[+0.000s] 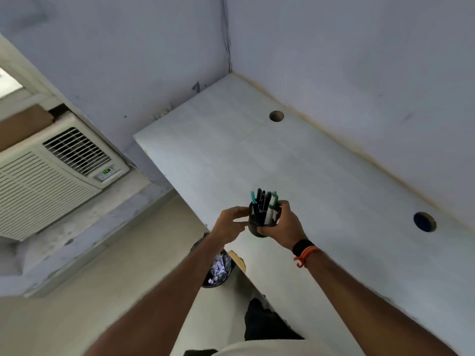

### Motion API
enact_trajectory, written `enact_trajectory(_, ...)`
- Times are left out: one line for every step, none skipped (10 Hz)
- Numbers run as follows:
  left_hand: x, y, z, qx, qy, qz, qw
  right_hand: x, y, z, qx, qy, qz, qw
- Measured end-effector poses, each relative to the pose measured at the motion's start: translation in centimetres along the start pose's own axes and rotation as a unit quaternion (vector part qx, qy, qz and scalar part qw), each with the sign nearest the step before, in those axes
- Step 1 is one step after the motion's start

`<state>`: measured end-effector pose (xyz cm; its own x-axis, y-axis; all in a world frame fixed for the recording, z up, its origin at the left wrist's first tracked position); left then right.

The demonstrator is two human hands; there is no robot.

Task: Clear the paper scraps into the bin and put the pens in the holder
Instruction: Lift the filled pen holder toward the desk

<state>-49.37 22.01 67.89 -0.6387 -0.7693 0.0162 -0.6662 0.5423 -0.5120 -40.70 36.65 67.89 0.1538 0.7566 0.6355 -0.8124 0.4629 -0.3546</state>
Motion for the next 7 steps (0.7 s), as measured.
enact_trajectory(-0.8, 3.5, -1.1, 0.022, -0.025, 0.002, 0.999, 1.2, 3.5, -0.3, -0.012, 0.010, -0.006, 1.000)
enact_trajectory(-1.7, 6.1, -2.1, 0.035, -0.038, 0.003, 0.999, 1.6, 6.5, -1.0, -0.022, 0.018, -0.026, 0.999)
enact_trajectory(-2.1, 8.3, -2.4, 0.045, -0.020, -0.004, 0.999, 1.7, 8.6, -1.7, -0.042, 0.011, -0.032, 0.999)
enact_trajectory(-1.9, 9.9, -2.2, 0.053, -0.005, -0.008, 0.999, 1.6, 10.2, -2.0, -0.038, 0.010, -0.040, 0.998)
enact_trajectory(-1.6, 10.3, -2.2, 0.044, 0.002, -0.007, 0.999, 1.4, 10.7, -1.8, -0.043, 0.010, -0.043, 0.998)
enact_trajectory(-1.0, 10.6, -1.4, 0.039, 0.016, -0.007, 0.999, 1.0, 10.6, -2.2, -0.053, 0.013, -0.047, 0.997)
enact_trajectory(0.2, 10.0, -0.5, 0.017, 0.063, -0.005, 0.998, 1.1, 9.6, -1.9, -0.065, 0.014, -0.065, 0.996)
Point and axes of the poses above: each hand's wrist, its own y-axis towards the middle knuckle, its own x-axis out of the back of the hand, z = x × y, the point moved 8 cm from there along y, towards the middle knuckle, and after that the axes turned 12 degrees about -y, right-handed, at the moved point
